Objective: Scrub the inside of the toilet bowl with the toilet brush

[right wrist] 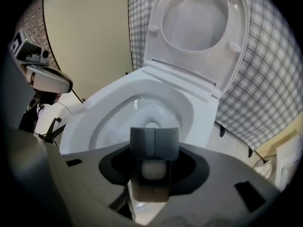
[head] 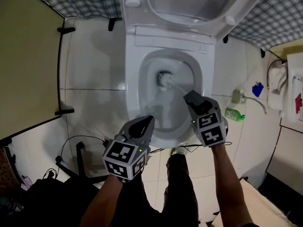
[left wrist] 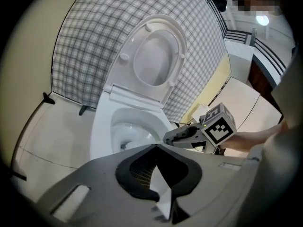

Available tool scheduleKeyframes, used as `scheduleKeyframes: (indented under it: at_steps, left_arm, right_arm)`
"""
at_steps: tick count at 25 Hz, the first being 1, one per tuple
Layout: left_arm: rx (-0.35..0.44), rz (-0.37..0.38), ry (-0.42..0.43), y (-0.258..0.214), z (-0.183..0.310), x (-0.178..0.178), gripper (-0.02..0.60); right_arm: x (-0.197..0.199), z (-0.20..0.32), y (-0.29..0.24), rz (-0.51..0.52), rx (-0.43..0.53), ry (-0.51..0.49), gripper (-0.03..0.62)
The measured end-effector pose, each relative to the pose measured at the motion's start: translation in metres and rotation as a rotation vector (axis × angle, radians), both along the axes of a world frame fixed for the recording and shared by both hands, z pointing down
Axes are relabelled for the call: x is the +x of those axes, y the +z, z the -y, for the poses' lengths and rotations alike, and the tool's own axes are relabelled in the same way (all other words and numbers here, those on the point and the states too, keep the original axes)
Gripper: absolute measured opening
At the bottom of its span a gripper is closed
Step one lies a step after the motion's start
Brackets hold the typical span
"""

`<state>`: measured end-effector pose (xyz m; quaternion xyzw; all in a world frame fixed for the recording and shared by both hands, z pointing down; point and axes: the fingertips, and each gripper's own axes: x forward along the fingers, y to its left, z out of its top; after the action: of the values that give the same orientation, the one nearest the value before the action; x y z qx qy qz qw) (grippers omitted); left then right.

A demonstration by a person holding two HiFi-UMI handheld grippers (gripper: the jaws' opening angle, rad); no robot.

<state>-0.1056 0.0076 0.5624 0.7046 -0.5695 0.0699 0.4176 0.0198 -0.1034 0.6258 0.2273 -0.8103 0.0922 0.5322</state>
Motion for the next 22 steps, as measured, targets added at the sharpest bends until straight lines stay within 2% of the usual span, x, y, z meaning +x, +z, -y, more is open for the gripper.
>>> scheduleKeyframes:
  at_steps: [4, 9, 17, 22]
  left_arm:
    - [-0.007, 0.004, 0.002, 0.002, -0.002, -0.002, 0.005]
    - [0.013, -0.003, 0.007, -0.007, 0.009, 0.0, 0.005]
    - [0.004, -0.002, 0.0, -0.001, 0.009, -0.001, 0.005]
    - [-0.018, -0.013, 0.005, 0.004, 0.001, 0.004, 0.005]
  right_arm:
    - [-0.005, 0.008, -0.011, 0.02, 0.014, 0.01, 0.178]
    - [-0.007, 0.012, -0.029, 0.029, 0.052, -0.031, 0.178]
    - [-0.037, 0.017, 0.009, 0.033, 0.054, -0.057, 0.178]
    - [-0.054, 0.014, -0.025, 0.131, 0.067, -0.025, 0.178]
